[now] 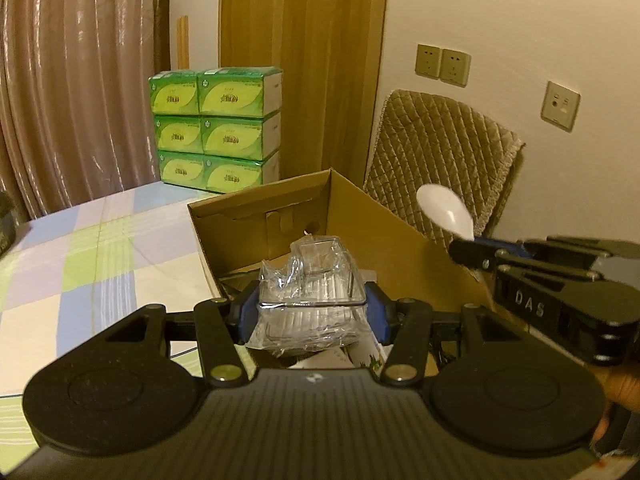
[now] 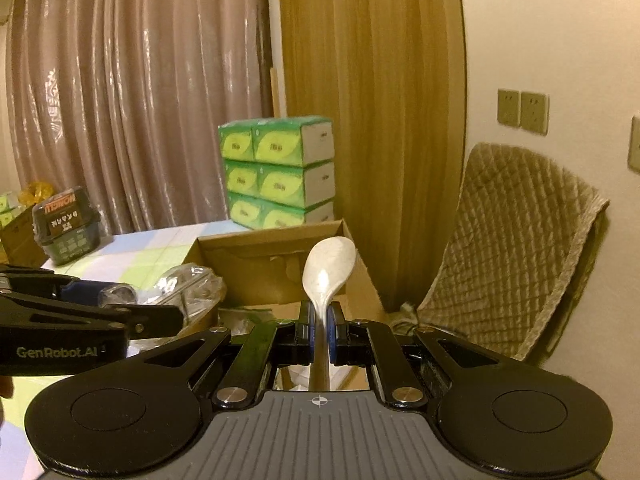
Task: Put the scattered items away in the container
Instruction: 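Lift and carry the wire rack and spoon over the cardboard box, then open left tool and right tool to drop rack and spoon into box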
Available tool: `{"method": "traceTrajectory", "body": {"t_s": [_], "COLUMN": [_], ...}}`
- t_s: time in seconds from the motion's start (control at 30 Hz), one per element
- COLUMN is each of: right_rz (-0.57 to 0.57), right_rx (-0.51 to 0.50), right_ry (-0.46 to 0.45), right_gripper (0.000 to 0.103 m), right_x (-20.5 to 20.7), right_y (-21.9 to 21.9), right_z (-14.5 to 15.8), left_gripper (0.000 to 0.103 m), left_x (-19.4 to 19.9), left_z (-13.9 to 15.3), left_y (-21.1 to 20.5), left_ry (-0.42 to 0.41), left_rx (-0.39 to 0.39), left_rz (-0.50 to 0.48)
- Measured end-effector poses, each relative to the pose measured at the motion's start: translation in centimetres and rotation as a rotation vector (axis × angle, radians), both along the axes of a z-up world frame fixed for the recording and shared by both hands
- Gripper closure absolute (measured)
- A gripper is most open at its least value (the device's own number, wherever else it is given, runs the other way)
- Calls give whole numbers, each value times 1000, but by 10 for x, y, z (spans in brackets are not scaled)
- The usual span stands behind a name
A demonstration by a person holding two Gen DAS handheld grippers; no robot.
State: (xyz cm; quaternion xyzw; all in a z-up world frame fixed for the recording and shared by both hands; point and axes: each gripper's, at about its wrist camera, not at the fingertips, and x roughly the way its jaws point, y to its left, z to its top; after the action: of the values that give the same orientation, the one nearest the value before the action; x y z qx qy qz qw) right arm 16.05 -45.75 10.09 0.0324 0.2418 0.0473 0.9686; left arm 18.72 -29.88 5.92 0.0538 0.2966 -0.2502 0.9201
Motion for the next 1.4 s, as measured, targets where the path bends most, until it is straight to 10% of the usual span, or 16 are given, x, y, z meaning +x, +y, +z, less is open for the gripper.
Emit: {"method": "traceTrajectory", "body": {"t_s": [1.4], "right_rz": [55], "right_rx": [5], "right_ry": [78], "right_gripper": [100], "right_x": [42], "right_y": [17], "right_z": [-10], "left_gripper": [30], "left_x": [13], "left_z": [-20], "left_y": [38], "left_ry": [34], "left_rx": [-21], "left_rz": [130]}}
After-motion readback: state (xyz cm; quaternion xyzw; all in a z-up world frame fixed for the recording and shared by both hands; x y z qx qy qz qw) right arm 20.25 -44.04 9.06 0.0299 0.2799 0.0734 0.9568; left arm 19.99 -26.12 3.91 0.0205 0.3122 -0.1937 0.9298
